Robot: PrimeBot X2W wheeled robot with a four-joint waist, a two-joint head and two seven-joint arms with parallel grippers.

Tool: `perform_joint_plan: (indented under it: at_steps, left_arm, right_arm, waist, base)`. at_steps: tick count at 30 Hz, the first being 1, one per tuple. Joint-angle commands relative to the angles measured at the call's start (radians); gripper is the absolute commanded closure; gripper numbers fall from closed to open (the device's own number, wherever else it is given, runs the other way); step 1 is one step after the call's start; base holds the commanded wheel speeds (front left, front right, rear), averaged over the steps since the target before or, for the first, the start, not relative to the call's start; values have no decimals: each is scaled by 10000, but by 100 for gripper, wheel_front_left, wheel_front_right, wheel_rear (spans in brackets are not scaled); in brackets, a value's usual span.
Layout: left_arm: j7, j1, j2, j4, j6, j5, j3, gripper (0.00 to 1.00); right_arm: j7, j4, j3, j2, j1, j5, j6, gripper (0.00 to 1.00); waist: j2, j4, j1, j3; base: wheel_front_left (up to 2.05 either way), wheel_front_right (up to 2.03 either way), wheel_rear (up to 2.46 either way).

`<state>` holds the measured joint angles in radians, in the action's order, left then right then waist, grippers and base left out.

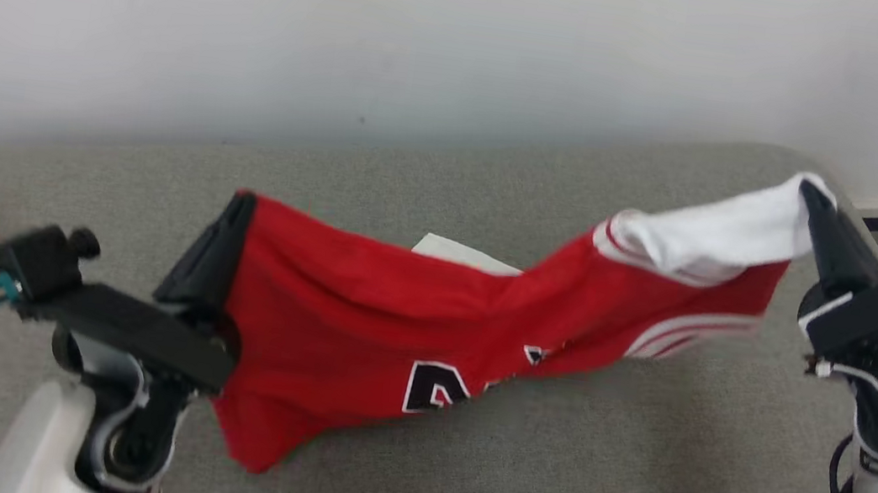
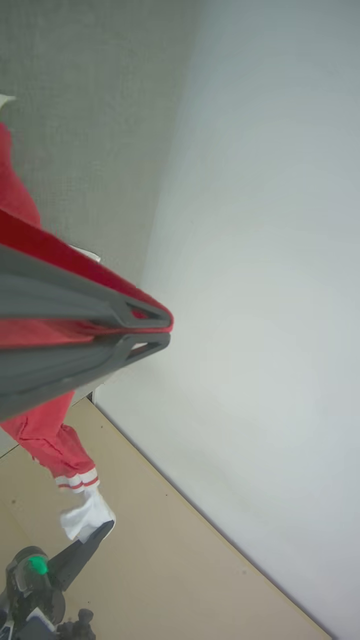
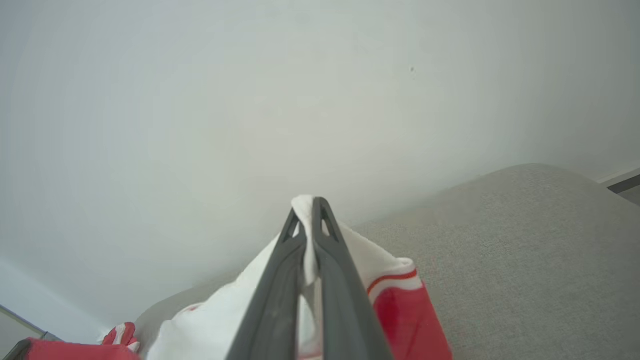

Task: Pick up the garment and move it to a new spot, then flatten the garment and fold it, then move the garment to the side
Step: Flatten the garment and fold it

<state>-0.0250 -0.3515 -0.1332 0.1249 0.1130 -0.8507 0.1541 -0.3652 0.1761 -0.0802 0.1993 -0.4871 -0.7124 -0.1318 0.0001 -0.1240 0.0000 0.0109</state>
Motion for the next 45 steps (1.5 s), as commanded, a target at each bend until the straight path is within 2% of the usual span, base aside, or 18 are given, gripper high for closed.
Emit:
perform_joint_plan:
  at_steps: [1,6,11,14,18,23,24,27,33,39,45]
  left_arm:
    - [-202,-446,-54,-31,-135,-156,-161,100]
    - [-1158,-2926,-197,271,-901,-710,-690,100]
    - [-1575,-5852,-625,873,-1157,-406,-768,100]
    - [-1242,-7566,-852,1181,-1178,-29,-823,100]
    - [-244,-9718,-1123,1624,-1016,706,-887,100]
    - [1284,-11892,-1330,2466,-729,1250,-1161,100]
    - [1284,-11892,-1330,2466,-729,1250,-1161,100]
    - [2102,-12843,-1357,2807,-500,1447,-1211,100]
    - [2741,-12988,-1254,3331,-17,1491,-1023,100]
    - [2880,-11547,-1283,3767,154,1226,-938,100]
    - [2894,-9482,-1475,3128,164,517,-866,100]
  right_arm:
    - [-135,-88,-86,-177,-410,-58,23,100]
    - [-711,324,-480,-755,-2709,321,23,100]
    - [-263,1332,-573,-1101,-5472,1027,23,100]
    - [581,1947,-718,-1249,-7060,1476,23,100]
    - [2225,2769,-1174,-1405,-9155,1825,23,100]
    - [4605,3794,-1749,-1459,-11215,2091,23,100]
    - [4605,3794,-1749,-1459,-11215,2091,23,100]
    - [5713,4043,-1738,-1408,-12087,2120,23,100]
    - [6286,3727,-1100,-999,-12383,1933,23,100]
    - [6310,3568,161,-813,-11084,1663,23,100]
    - [6308,3205,1535,-383,-9116,630,23,100]
  waist:
    - [-1,-257,0,499]
    - [-1,-608,0,2159]
    - [-1,-809,0,4054]
    - [-1,-850,0,5066]
    - [-1,-854,0,6085]
    - [-1,-856,0,6660]
    - [-1,-856,0,6660]
    - [-1,-819,0,6910]
    - [-1,-592,0,7487]
    - [-1,-452,0,7565]
    - [-1,-165,0,6918]
  base:
    - [0,0,0]
    - [0,0,0]
    - [0,0,0]
    - [0,0,0]
    - [0,0,0]
    - [0,0,0]
    - [0,0,0]
    - [0,0,0]
    - [0,0,0]
    - [0,0,0]
    - [0,0,0]
